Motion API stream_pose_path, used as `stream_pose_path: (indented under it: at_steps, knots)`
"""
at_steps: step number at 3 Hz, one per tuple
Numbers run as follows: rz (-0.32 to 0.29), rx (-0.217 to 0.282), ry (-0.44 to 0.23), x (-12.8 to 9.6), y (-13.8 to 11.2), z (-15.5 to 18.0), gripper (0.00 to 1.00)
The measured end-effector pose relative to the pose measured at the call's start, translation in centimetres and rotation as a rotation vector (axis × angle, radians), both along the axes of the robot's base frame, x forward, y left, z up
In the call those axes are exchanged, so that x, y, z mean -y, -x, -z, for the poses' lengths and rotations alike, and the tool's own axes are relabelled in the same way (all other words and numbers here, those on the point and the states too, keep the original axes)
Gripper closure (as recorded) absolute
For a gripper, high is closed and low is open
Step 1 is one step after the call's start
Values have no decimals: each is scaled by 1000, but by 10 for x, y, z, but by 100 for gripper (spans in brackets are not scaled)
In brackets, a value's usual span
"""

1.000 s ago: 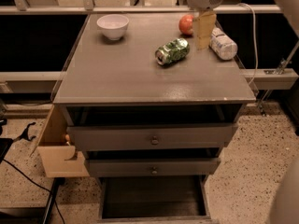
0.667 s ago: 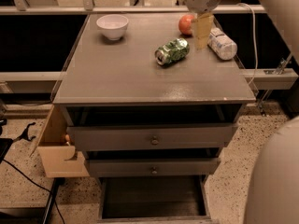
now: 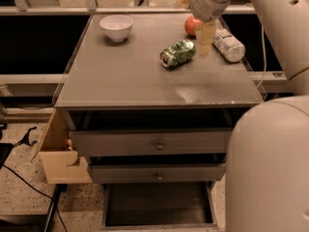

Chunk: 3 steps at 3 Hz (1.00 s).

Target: Place green can into bottom drawer

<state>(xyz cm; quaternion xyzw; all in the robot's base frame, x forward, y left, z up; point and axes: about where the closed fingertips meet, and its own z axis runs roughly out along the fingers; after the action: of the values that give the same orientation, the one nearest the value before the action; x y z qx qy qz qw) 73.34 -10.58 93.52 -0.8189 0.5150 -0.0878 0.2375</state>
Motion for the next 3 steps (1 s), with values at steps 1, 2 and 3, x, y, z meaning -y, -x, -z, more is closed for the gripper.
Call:
stream_pose_path:
  at_steps: [1, 2, 3]
  knots:
    - [-4, -24, -41, -3, -14, 14, 0]
    - [-8, -47, -76, -8, -25, 27, 0]
    - [-7, -72, -106, -10, -32, 39, 0]
